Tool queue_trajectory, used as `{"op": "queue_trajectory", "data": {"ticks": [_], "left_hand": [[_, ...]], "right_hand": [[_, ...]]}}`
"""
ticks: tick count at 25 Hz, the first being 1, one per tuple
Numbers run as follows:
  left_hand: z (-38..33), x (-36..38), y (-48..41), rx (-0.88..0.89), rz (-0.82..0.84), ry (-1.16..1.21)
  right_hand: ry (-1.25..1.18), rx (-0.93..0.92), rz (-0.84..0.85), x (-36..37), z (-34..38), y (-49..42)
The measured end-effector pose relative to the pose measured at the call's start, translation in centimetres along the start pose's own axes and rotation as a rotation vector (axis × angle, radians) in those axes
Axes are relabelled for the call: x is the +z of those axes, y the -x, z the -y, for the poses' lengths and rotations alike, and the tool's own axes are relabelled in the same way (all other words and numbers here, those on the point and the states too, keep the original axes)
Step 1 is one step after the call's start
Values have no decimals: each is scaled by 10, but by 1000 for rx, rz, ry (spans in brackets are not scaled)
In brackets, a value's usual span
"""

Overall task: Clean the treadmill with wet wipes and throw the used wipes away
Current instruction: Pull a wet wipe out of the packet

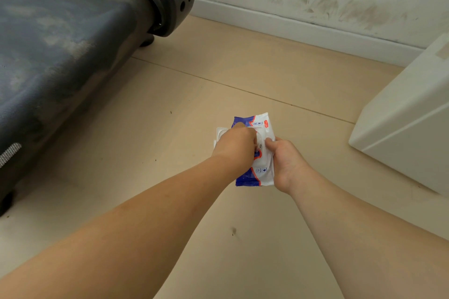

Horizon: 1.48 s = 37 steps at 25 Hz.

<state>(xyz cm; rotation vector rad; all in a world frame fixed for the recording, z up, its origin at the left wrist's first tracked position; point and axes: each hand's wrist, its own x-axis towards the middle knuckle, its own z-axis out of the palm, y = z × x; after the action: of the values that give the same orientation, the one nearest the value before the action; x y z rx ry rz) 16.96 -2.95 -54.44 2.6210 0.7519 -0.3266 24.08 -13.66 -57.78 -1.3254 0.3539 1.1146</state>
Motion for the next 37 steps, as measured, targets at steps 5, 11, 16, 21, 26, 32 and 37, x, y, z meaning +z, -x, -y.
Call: {"op": "queue_trajectory", "data": {"ticks": [5, 11, 16, 21, 26, 32, 37], "left_hand": [[-5, 7, 6, 97, 17, -229], [-7, 5, 10, 260, -109, -424], [-9, -9, 16, 285, -56, -359], [-4, -11, 15, 151, -9, 377], [-15, -25, 10, -189, 108, 1046], [-5, -22, 2, -136, 138, 780], [3, -12, 8, -223, 96, 929]], "right_hand": [[1, 43, 63, -3, 3, 8], [1, 95, 51, -8, 10, 11], [26, 105, 100, 0, 12, 18], [78, 136, 81, -3, 10, 13], [35, 116, 22, -10, 8, 9], [16, -6, 92, -12, 7, 8], [113, -52, 20, -12, 7, 6]]}}
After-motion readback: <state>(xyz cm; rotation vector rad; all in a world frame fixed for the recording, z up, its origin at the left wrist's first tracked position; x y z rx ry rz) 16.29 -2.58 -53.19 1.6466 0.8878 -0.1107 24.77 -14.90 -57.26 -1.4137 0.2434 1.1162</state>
